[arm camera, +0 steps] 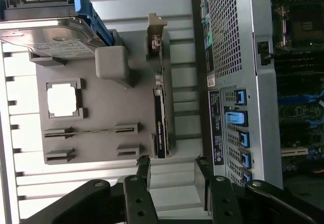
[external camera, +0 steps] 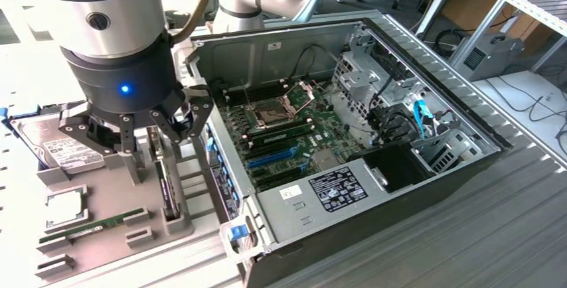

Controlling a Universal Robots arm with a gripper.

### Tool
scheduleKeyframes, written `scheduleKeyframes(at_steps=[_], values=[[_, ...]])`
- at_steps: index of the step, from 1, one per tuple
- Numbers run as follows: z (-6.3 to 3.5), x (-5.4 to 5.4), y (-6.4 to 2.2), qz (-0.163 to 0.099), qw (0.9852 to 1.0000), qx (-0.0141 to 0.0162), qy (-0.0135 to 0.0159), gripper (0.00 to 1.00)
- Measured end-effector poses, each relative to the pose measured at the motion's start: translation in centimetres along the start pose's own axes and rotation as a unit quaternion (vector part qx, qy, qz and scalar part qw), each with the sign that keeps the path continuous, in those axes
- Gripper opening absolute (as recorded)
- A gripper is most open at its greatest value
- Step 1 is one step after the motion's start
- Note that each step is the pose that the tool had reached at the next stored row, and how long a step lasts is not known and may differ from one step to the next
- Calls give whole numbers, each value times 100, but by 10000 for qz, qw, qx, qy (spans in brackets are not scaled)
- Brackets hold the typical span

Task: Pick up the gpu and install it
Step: 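Pick up the gpu and move the gpu toward the slot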

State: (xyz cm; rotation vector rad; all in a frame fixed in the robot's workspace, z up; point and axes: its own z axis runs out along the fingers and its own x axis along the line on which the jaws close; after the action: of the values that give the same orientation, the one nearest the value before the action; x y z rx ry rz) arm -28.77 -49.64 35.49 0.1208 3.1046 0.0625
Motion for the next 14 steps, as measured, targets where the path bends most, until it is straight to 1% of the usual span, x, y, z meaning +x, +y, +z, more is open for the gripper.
scheduleKeyframes(at_steps=[6,7,11,14], values=[[30,1,-4,0,10000,0,0,48],[71,2,-7,1,10000,0,0,48],[137,4,-10,1,10000,0,0,48],[290,9,-19,2,10000,0,0,48]])
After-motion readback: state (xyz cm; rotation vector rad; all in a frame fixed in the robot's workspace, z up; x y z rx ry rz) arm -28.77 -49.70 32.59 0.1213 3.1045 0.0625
